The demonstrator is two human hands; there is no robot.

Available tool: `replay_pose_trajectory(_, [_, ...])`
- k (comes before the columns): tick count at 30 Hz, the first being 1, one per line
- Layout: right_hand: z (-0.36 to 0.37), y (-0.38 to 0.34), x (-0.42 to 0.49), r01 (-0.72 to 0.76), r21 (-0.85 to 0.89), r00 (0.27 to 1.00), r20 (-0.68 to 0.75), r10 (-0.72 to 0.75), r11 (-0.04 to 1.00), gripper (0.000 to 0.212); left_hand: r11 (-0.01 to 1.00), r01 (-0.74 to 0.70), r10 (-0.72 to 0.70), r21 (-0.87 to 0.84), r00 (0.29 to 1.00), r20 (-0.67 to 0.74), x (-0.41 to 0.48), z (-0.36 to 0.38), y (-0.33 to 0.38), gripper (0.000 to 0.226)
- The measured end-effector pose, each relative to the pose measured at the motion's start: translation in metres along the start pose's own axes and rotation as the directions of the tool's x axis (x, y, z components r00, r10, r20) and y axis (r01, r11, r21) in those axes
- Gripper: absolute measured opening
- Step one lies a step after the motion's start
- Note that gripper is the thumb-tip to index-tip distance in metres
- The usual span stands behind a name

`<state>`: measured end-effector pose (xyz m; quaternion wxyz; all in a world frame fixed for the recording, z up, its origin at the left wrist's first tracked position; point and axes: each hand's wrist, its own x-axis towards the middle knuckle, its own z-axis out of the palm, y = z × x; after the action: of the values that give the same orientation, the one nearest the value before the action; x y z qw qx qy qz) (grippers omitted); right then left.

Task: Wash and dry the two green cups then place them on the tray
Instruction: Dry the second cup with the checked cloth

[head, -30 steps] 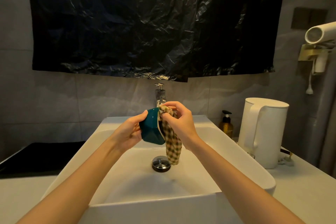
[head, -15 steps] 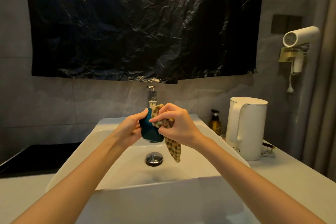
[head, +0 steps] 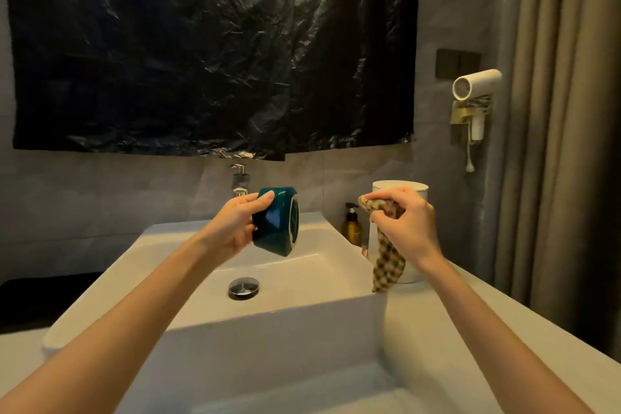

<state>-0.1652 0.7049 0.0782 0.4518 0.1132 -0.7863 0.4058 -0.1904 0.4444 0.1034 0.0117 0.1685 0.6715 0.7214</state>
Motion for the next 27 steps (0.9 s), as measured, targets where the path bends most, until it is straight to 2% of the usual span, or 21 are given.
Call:
replay_pose_trajectory(2, [-0.014, 0.018, -0.006, -0.021, -0.129, 1.0, -0.026, 0.017, 0.991, 0.021, 0.998, -0.03, 0.027, 0.063, 0.999, 0.045, -0.007, 0.01, 0.002, 0.023])
replay_pose_trajectory(8, [-0.023, 0.081, -0.044, -0.221, -0.409, 0.943, 0.142, 0.301, 0.886, 0.023, 0.978, -0.07, 0.048, 0.198, 0.992, 0.113, -0.027, 0.032, -0.004, 0.023])
replay_pose_trajectory(10, [-0.022, 0.102, -0.058, -0.278, -0.469, 0.889, 0.206, 0.41, 0.839, 0.024, 0.971, -0.073, 0.048, 0.229, 0.992, 0.114, -0.036, 0.04, -0.006, 0.015])
replay_pose_trajectory(13, [-0.025, 0.116, -0.076, -0.371, -0.548, 0.713, 0.349, 0.608, 0.75, 0.038, 0.944, -0.095, 0.063, 0.316, 0.992, 0.11, -0.045, 0.045, -0.011, 0.012])
replay_pose_trajectory(14, [-0.025, 0.115, -0.079, -0.343, -0.61, 0.685, 0.358, 0.635, 0.714, 0.041, 0.934, -0.104, 0.068, 0.342, 0.991, 0.116, -0.049, 0.046, -0.011, 0.013])
replay_pose_trajectory(15, [-0.024, 0.11, -0.081, -0.292, -0.67, 0.705, 0.332, 0.627, 0.683, 0.041, 0.924, -0.111, 0.069, 0.365, 0.99, 0.125, -0.052, 0.045, -0.012, 0.015])
replay_pose_trajectory(16, [-0.022, 0.103, -0.082, -0.245, -0.698, 0.762, 0.291, 0.579, 0.673, 0.04, 0.912, -0.12, 0.072, 0.391, 0.988, 0.136, -0.056, 0.044, -0.013, 0.017])
replay_pose_trajectory(17, [-0.019, 0.091, -0.082, -0.215, -0.671, 0.822, 0.268, 0.503, 0.709, 0.037, 0.898, -0.133, 0.077, 0.42, 0.986, 0.15, -0.06, 0.042, -0.014, 0.022])
replay_pose_trajectory(19, [-0.012, 0.059, -0.082, -0.182, -0.434, 0.899, 0.289, 0.328, 0.882, 0.034, 0.873, -0.162, 0.083, 0.459, 0.979, 0.188, -0.07, 0.036, -0.015, 0.026])
replay_pose_trajectory(21, [-0.007, 0.019, -0.081, -0.071, -0.161, 0.923, 0.363, 0.126, 0.984, 0.04, 0.848, -0.177, 0.078, 0.5, 0.974, 0.212, -0.08, 0.028, -0.016, 0.028])
replay_pose_trajectory(24, [0.001, -0.042, -0.081, 0.13, 0.09, 0.866, 0.474, -0.157, 0.988, 0.057, 0.808, -0.205, 0.08, 0.552, 0.967, 0.243, -0.101, 0.014, -0.016, 0.035])
replay_pose_trajectory(27, [0.015, -0.08, -0.078, 0.283, 0.208, 0.749, 0.562, -0.351, 0.936, 0.069, 0.698, -0.308, 0.143, 0.646, 0.945, 0.296, -0.128, -0.005, -0.013, 0.033])
